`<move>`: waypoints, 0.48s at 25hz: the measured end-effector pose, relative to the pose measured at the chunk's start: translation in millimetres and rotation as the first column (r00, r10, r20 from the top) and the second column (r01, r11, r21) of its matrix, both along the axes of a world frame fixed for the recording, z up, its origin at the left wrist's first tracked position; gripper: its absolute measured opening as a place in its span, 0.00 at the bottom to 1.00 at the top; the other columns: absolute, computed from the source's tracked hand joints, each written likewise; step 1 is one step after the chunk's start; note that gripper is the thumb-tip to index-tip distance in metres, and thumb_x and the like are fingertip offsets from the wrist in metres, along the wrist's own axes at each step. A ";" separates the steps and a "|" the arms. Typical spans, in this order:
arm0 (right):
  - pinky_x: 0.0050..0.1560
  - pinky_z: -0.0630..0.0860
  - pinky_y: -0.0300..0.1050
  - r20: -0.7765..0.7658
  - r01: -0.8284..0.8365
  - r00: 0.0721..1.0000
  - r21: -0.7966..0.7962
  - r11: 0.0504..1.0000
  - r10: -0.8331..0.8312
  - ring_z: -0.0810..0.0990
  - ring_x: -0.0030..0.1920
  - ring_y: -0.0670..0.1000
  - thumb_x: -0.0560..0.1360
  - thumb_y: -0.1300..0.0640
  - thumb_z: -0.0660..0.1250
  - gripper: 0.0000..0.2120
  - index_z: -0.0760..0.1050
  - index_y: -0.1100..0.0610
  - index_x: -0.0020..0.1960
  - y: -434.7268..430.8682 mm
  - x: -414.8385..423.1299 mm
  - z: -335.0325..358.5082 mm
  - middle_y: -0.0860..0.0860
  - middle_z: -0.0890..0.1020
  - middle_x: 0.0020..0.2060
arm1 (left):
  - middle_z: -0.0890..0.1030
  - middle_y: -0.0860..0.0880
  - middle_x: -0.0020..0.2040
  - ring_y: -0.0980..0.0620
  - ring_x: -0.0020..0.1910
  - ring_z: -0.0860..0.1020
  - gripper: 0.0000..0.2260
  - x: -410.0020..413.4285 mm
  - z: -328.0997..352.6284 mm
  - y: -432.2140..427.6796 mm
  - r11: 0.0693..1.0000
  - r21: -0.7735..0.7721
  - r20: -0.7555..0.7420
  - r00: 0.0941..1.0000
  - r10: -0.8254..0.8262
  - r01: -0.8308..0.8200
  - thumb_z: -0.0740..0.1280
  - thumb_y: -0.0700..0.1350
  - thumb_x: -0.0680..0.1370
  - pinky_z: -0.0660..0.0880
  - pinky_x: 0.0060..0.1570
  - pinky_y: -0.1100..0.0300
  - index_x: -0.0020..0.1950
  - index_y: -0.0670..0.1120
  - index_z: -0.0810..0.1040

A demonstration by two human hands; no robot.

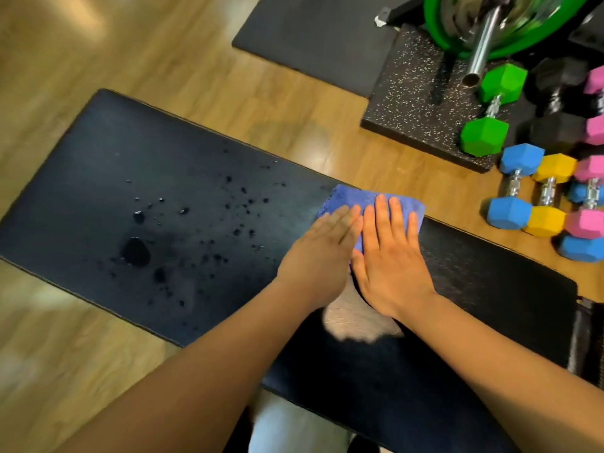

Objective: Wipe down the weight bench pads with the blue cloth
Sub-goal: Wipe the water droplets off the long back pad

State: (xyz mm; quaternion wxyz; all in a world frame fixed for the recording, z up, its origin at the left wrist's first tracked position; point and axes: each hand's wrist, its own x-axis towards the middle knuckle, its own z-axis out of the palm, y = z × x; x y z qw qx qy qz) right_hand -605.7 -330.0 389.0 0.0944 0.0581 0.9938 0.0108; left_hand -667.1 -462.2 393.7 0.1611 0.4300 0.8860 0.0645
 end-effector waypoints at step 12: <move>0.75 0.47 0.65 -0.010 0.019 1.000 -0.038 0.999 -0.020 0.44 0.76 0.63 0.77 0.45 0.40 0.34 0.49 0.66 0.76 -146.8 -120.3 -6.9 0.64 0.49 0.76 | 0.47 0.48 0.79 0.52 0.78 0.45 0.25 -118.9 -3.4 -145.9 0.996 0.059 0.039 0.997 0.067 -0.069 0.50 0.42 0.82 0.45 0.77 0.56 0.78 0.43 0.46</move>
